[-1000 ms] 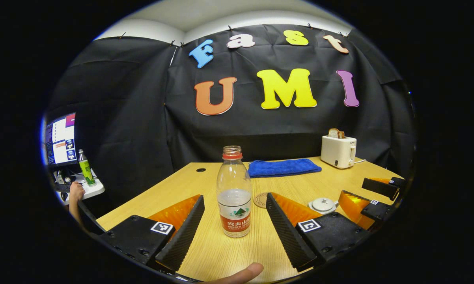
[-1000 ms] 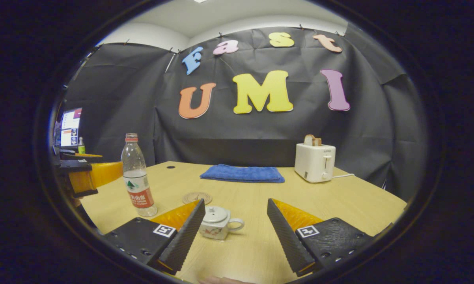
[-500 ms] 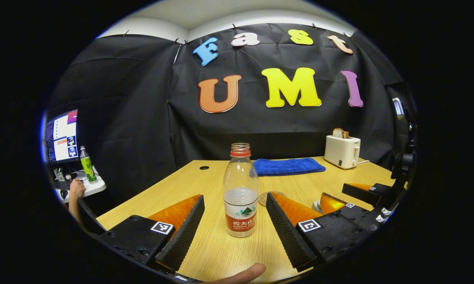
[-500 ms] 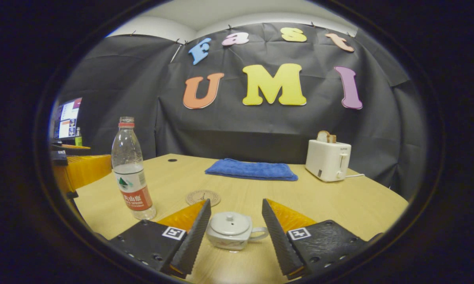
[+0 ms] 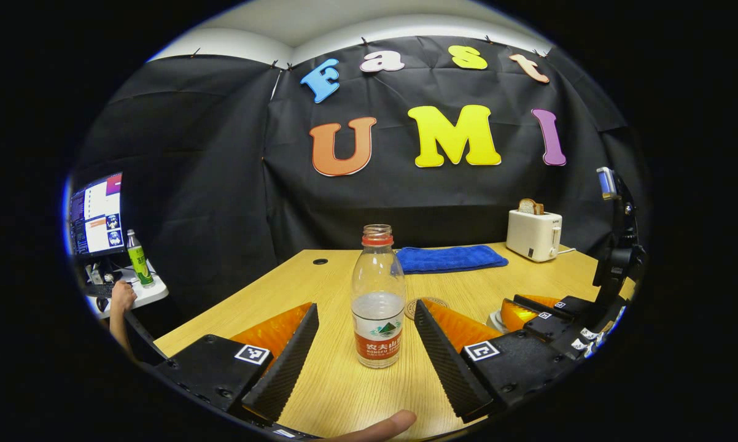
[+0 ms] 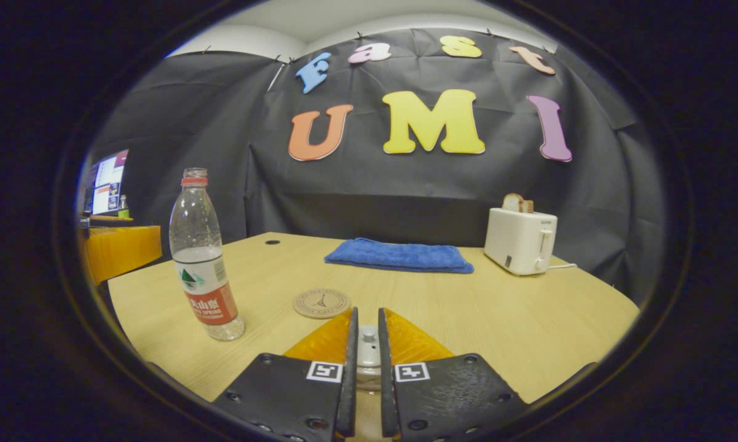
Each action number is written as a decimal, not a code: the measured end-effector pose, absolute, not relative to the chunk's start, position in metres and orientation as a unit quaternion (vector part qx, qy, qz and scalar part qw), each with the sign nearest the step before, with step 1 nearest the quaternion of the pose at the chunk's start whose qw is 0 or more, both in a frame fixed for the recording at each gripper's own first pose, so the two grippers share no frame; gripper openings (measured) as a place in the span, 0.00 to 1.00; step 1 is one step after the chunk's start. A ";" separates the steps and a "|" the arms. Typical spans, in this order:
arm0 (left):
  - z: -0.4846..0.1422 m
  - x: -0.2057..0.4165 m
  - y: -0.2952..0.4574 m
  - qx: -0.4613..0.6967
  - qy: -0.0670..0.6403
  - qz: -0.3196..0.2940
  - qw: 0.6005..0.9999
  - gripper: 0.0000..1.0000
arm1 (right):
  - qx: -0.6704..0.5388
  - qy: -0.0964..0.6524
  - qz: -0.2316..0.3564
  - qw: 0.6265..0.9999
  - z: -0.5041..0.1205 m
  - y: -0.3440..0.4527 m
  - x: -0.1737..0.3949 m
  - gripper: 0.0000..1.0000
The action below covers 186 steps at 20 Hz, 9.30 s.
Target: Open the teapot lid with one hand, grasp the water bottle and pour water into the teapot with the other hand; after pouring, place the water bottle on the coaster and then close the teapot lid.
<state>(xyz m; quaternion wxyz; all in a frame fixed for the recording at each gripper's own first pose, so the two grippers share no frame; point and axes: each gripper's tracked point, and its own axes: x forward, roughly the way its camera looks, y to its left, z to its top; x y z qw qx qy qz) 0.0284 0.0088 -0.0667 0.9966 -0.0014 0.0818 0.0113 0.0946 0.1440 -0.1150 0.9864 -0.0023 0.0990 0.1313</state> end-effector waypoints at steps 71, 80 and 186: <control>-0.069 0.096 0.014 0.377 0.072 -0.025 0.923 0.74 | -0.043 0.021 0.063 0.997 -0.034 0.000 0.022 0.00; -0.082 0.098 -0.015 0.540 0.078 -0.047 0.837 0.74 | -0.024 0.018 0.041 0.999 -0.029 -0.021 0.025 0.00; -0.051 0.189 -0.094 -0.015 0.001 -0.095 0.995 0.82 | -0.010 0.083 -0.013 0.996 -0.077 -0.073 0.060 0.01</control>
